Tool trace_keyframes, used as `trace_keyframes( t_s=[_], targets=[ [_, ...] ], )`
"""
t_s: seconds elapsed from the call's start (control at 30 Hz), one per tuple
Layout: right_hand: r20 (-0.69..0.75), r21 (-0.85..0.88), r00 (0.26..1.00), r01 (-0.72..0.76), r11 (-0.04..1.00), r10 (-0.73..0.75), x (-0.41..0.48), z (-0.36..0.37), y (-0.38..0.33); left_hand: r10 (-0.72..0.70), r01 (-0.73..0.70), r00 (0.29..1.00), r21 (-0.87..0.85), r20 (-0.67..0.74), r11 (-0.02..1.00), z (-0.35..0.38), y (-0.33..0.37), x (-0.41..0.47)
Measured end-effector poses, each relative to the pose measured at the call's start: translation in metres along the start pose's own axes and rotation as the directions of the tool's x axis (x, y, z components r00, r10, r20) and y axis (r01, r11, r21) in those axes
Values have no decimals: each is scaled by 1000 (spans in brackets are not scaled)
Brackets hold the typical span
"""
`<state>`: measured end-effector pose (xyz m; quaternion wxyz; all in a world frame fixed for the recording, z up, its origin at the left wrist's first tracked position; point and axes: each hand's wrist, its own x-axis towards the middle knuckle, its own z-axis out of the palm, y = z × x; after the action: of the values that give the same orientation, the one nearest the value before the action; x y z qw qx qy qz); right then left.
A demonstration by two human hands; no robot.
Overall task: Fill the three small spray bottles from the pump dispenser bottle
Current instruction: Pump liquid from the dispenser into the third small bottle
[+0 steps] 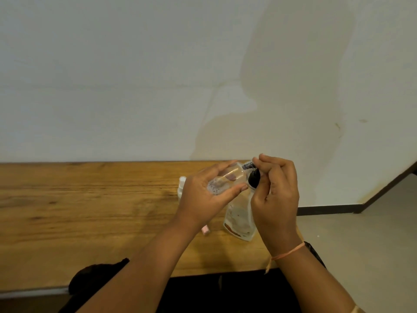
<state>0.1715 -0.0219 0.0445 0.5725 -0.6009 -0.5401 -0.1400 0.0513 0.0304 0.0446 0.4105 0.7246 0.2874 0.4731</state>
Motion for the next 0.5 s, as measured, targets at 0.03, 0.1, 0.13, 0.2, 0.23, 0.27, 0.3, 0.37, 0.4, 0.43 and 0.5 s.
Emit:
trace_keyframes(
  t_s=[0.03, 0.1, 0.13, 0.2, 0.23, 0.27, 0.3, 0.37, 0.4, 0.43, 0.5],
  targets=[
    [13, -18, 1000, 7, 1000, -7, -1, -1, 2, -16, 16, 1000, -4, 3, 1000, 1, -1, 0],
    [35, -43, 999, 13, 999, -11, -2, -1, 5, -46, 47, 999, -22, 11, 999, 2, -2, -2],
    [33, -46, 999, 8, 999, -7, -3, -1, 4, -57, 58, 998, -36, 8, 998, 2, -2, -2],
    [5, -34, 1000, 3, 999, -3, -3, 0, 2, -41, 41, 999, -35, -11, 999, 2, -1, -2],
    [-13, -21, 1000, 0, 1000, 0, -2, 0, 0, -23, 22, 1000, -18, -15, 1000, 2, 0, -2],
    [-30, -10, 1000, -1, 1000, 1, -1, 0, -2, -6, 6, 1000, -5, -16, 1000, 1, 1, -1],
    [-44, -2, 999, 2, 1000, -2, 0, 0, -3, 3, -3, 1000, -1, -16, 1000, 0, 2, -1],
    [-54, 4, 998, 11, 1000, -10, 1, 0, -5, 21, -21, 1000, -3, -15, 1000, -2, 2, 0],
    [-51, 0, 999, 12, 1000, -12, 2, 0, -6, 28, -28, 999, 5, -17, 1000, -2, 2, 1],
    [-46, -8, 999, 10, 1000, -10, 1, 0, -6, 29, -29, 999, 15, -18, 999, -2, 1, 1],
    [-37, -25, 999, 3, 1000, -4, 0, 1, -3, 9, -9, 1000, 16, -9, 1000, -2, 0, 1]
  ],
)
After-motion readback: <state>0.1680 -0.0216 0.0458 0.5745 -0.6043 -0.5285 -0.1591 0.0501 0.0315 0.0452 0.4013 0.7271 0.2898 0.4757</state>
